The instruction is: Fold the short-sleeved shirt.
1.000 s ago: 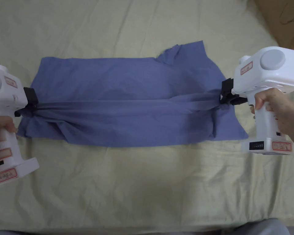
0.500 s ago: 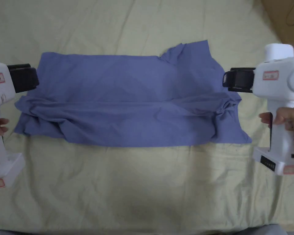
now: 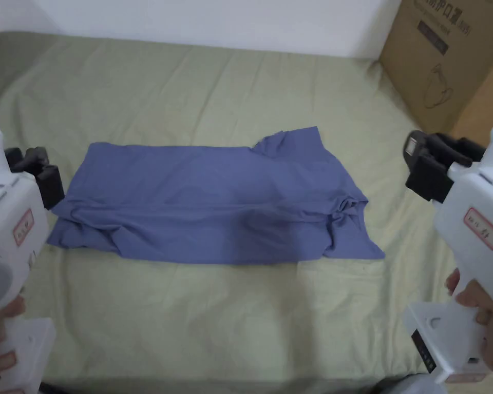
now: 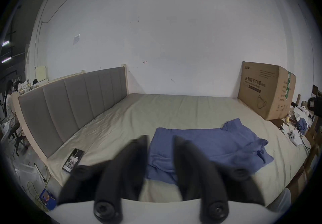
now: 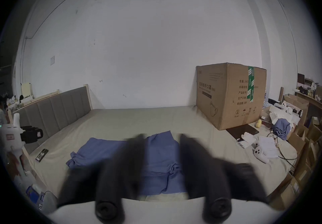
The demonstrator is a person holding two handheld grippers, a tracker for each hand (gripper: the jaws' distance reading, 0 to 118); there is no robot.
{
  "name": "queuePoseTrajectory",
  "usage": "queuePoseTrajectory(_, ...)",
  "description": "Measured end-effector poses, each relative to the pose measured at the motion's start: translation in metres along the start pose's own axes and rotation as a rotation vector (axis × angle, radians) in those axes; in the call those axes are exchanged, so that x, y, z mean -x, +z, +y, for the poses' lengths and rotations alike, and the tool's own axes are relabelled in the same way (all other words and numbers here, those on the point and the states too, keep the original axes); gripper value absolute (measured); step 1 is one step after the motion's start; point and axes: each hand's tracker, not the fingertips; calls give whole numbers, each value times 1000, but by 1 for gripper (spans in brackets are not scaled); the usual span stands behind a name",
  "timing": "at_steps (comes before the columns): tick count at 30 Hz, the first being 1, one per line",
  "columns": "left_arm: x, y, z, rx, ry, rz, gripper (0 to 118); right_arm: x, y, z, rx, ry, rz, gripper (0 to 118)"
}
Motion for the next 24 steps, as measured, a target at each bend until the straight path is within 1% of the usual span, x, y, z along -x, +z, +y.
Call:
queuePoseTrajectory(1, -2, 6, -2, -6, 1, -8, 2, 1, 4, -1, -2, -1, 0, 0)
queuePoseTrajectory(2, -4, 10, -2, -12, 4, -19, 0, 2, 9, -3, -16, -12, 4, 0)
queuePoseTrajectory(4, -4, 16, -2, 2, 19, -63, 0, 5, 13, -3, 2, -6, 39, 0)
queuePoseTrajectory(7, -2, 16, 0, 28, 66, -100, 0, 10, 16, -6, 3, 24, 31, 0)
queuePoseTrajectory(11, 4, 4, 8, 88, 37, -88, 0, 13, 19, -7, 17, 21, 56, 0)
queuePoseTrajectory(13, 9, -10, 15, 195, -9, -85, 0, 14, 20, -9, 22, 31, 57, 0)
queuePoseTrajectory(15, 18, -31, 19, 281, 20, -124, 0, 15, 18, -10, 33, 41, 63, 0)
queuePoseTrajectory(16, 25, -47, 23, 372, 49, -138, 2, 15, 15, -12, 39, 44, 64, 0)
queuePoseTrajectory(17, 28, -60, 24, 447, 78, -138, 24, 15, 14, -13, 48, 48, 64, 0)
queuePoseTrajectory(18, 31, -75, 21, 507, 89, -123, 59, 15, 11, -15, 63, 54, 63, 0)
queuePoseTrajectory(19, 33, -89, 18, 580, 79, -123, 98, 15, 8, -17, 72, 56, 56, 0)
queuePoseTrajectory(20, 35, -100, 13, 609, 77, -134, 116, 13, 5, -19, 84, 55, 53, 0)
queuePoseTrajectory(21, 37, -110, 11, 627, 83, -134, 115, 12, 3, -22, 98, 53, 52, 0)
queuePoseTrajectory(24, 42, -147, -9, 719, 102, -69, 115, 8, -7, -29, 136, 46, 35, 0)
